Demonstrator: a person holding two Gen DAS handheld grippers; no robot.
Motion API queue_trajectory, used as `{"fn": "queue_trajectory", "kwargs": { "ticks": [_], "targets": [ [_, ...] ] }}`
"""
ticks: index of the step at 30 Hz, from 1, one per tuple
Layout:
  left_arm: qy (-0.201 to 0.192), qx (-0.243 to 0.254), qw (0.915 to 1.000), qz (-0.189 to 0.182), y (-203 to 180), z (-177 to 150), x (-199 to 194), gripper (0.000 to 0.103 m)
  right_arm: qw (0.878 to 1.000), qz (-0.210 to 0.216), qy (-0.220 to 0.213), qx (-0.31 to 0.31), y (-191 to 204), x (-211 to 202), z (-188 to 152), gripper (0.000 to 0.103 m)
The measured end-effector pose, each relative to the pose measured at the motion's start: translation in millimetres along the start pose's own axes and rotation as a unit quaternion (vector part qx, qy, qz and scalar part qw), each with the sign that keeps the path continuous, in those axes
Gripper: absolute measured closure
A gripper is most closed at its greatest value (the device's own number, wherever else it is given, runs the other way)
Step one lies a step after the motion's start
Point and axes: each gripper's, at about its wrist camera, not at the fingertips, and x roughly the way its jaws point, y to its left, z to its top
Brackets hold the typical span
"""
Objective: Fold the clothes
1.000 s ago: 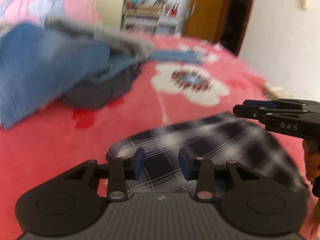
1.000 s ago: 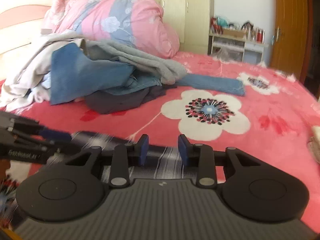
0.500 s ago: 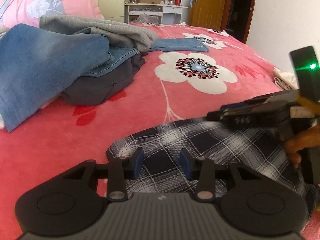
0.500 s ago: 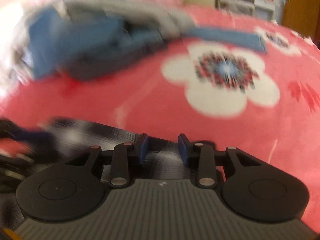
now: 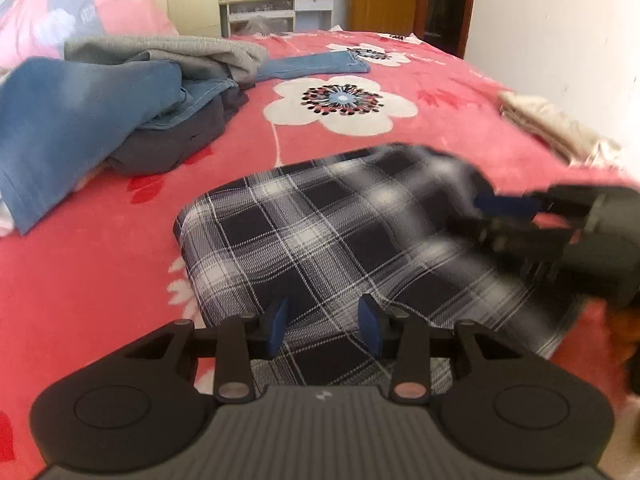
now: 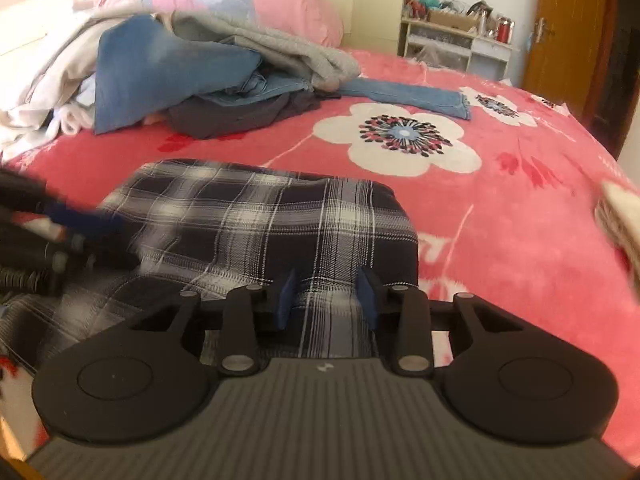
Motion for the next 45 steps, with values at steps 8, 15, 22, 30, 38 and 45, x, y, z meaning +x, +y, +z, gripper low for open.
{"fn": "queue_trajectory", "kwargs": {
  "ticks": [8, 15, 22, 30, 38, 45],
  "targets": [
    [0.005, -0.002, 0.9998, 0.017, -4.1, 0.0, 1.7, 0.062, 0.999, 0.006, -0.034, 0.031, 10.5, -38.8, -2.3, 0.068],
    [0.000, 0.013, 0.9992, 0.038, -11.4, -2.2, 0.3, 0.060, 0.999, -0.014, -0.047, -0.003, 22.9, -52.2, -22.8, 0.065],
    [-0.002, 0.021, 0.9988, 0.045, -14.2, -3.6, -0.8, 0.060, 0.999, -0.007, -0.040, -0.001, 31.1, -58.9, -53.5, 0.064],
    [-0.006, 0.024, 0.9984, 0.051, -15.5, -4.4, -0.8, 0.059, 0.998, -0.003, -0.065, 0.004, 42.1, -84.6, -52.0, 0.063],
    [-0.005, 0.028, 0.9981, 0.055, -15.6, -4.1, -1.2, 0.058, 0.999, -0.009, -0.046, 0.008, 42.3, -71.4, -72.2, 0.060],
    [-0.006, 0.034, 0.9974, 0.063, -18.8, -4.9, -1.8, 0.058, 0.999, -0.009, -0.050, 0.006, 42.9, -70.6, -75.3, 0.059]
  ]
}}
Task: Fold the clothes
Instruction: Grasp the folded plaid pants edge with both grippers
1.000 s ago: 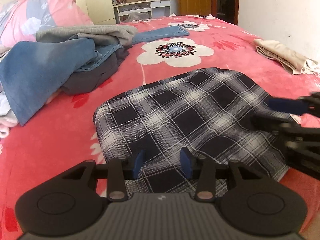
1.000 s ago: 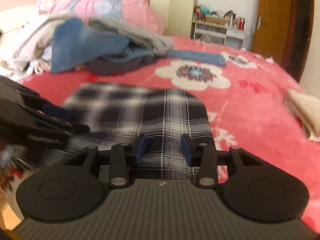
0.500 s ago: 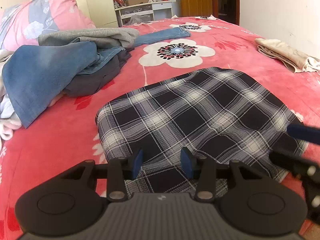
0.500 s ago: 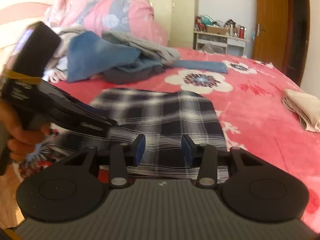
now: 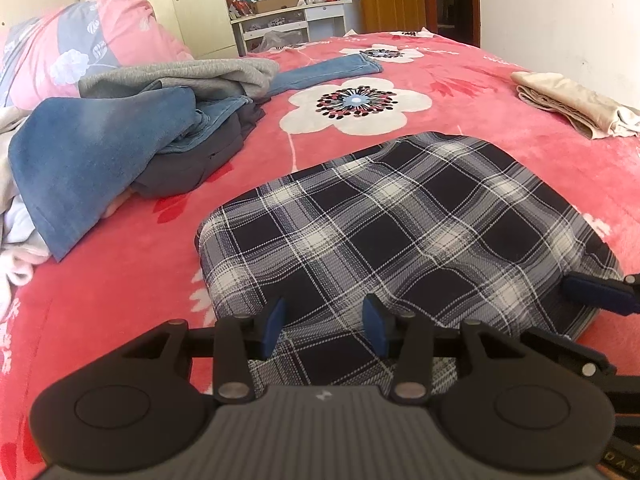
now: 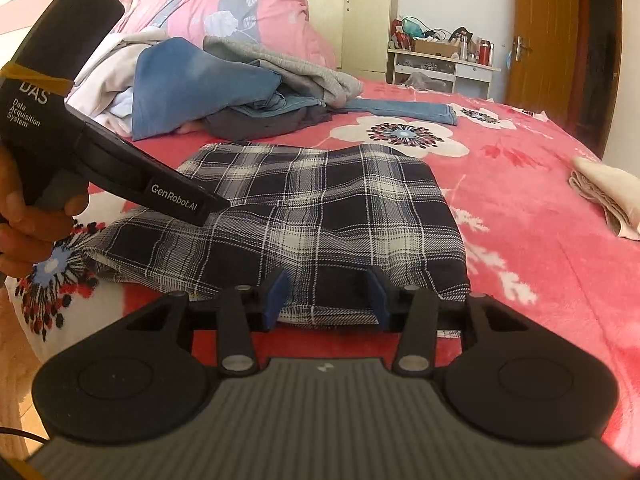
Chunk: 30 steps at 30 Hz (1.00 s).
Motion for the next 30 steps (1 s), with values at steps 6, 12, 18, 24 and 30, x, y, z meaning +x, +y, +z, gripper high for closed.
{"fn": "queue_trajectory", "kwargs": {
  "ticks": [6, 12, 18, 24, 30],
  "targets": [
    [-0.001, 0.005, 1.0000, 0.007, -1.8, -0.5, -0.1, 0.057, 1.000, 0.001, -0.002, 0.001, -0.4, 0.0, -1.2, 0.058],
    [-0.001, 0.008, 0.9999, 0.012, -3.3, -0.1, 0.5, 0.057, 1.000, 0.002, -0.004, 0.001, -1.9, -0.4, -1.8, 0.057],
    [-0.008, 0.004, 0.9999, 0.009, -1.0, -2.1, -1.4, 0.056, 1.000, 0.002, -0.005, -0.001, -1.6, -1.0, -2.6, 0.056],
    [-0.024, -0.042, 0.9986, -0.023, 29.2, -8.4, -17.8, 0.037, 1.000, 0.001, -0.004, -0.002, -1.0, -1.5, -3.6, 0.054],
    [-0.008, -0.091, 0.9942, -0.056, 58.7, -27.8, -39.6, 0.036, 1.000, -0.002, -0.007, 0.001, -1.0, -1.9, -4.5, 0.051]
  ]
}}
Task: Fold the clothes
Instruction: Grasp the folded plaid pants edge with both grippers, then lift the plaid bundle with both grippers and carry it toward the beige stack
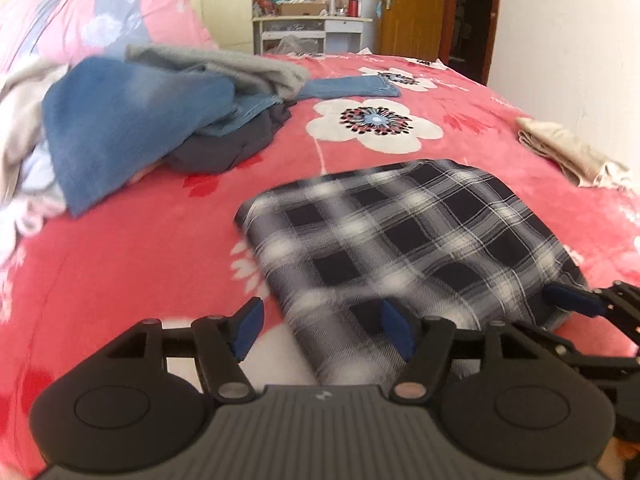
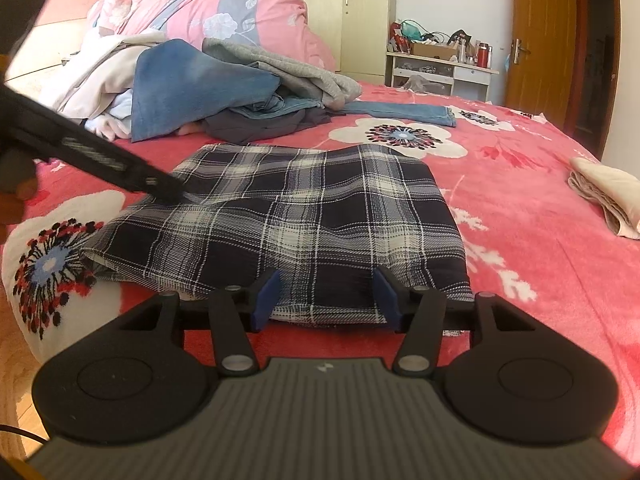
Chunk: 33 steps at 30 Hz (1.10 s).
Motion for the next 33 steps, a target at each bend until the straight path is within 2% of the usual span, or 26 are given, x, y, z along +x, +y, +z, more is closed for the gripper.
{"fn": "queue_trajectory", "kwargs": {
  "ticks": [4, 9, 27, 30, 33],
  "targets": [
    [0.029, -0.046, 0.9977, -0.041, 16.8, -11.3, -7.0, 0.031, 1.000, 0.001, 0.000, 0.002, -1.3, 0.3, -0.1, 0.049],
    [0.064, -0.097, 0.9886, -0.097, 30.9, -25.7, -6.8, 0.030, 1.000, 0.001, 0.000, 0.003, -1.6, 0.6, -0.3, 0.046],
    [0.064, -0.104, 0.9868, -0.106, 25.9, -35.4, -6.8, 0.030, 1.000, 0.000, 0.002, -0.003, 0.9, 1.0, -2.5, 0.035],
    [0.060, -0.134, 0.9803, -0.132, 35.5, -35.8, -8.2, 0.030, 1.000, 0.011, -0.004, 0.011, -4.1, -3.1, -2.4, 0.031],
    [0.058, -0.178, 0.9677, -0.169, 49.2, -37.8, -7.8, 0.030, 0.998, 0.028, -0.018, 0.049, -14.2, -12.7, -3.1, 0.026]
  ]
}}
